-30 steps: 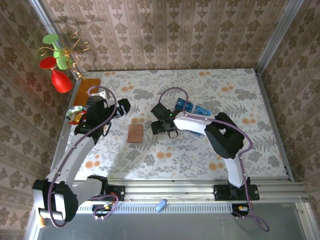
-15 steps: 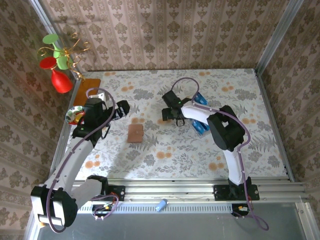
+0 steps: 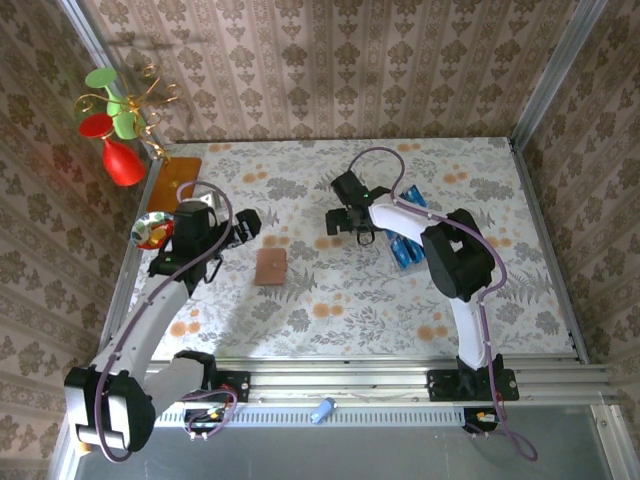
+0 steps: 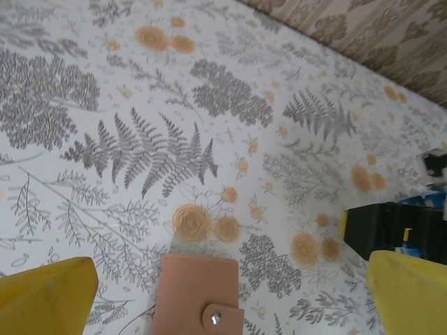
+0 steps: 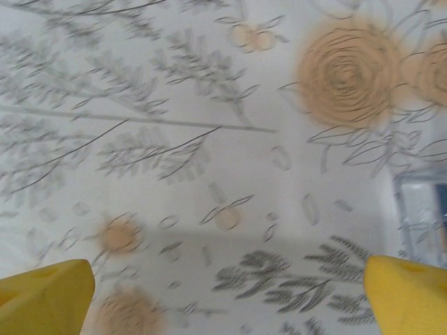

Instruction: Put the credit cards into the card holder

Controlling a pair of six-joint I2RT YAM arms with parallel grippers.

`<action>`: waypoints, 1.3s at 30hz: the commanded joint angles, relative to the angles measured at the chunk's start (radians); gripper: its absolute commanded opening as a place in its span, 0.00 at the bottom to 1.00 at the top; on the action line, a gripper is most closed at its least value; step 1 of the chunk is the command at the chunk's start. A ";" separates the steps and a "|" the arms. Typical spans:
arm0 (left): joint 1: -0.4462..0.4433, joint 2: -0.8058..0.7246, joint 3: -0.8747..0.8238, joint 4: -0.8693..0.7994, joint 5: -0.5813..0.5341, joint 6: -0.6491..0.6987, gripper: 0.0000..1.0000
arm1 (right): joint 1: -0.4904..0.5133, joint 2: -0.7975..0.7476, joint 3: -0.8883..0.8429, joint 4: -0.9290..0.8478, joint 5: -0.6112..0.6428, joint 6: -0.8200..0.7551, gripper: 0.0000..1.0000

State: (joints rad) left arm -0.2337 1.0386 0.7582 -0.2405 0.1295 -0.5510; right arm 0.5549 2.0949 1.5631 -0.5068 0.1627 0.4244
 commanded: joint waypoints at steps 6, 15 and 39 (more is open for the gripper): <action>0.000 0.130 -0.044 -0.035 0.086 -0.003 1.00 | 0.079 -0.224 -0.018 -0.094 -0.022 0.013 1.00; -0.002 0.295 -0.087 0.079 0.128 0.028 1.00 | 0.035 -0.466 -0.321 0.102 -0.031 0.195 1.00; -0.287 0.470 -0.146 0.359 0.160 -0.126 1.00 | 0.070 -0.487 -0.659 0.365 -0.333 0.333 1.00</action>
State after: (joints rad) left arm -0.4763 1.4986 0.6384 0.0582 0.2832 -0.6079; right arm 0.6186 1.6028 0.9119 -0.1902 -0.1291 0.7238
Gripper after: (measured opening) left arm 0.999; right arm 0.999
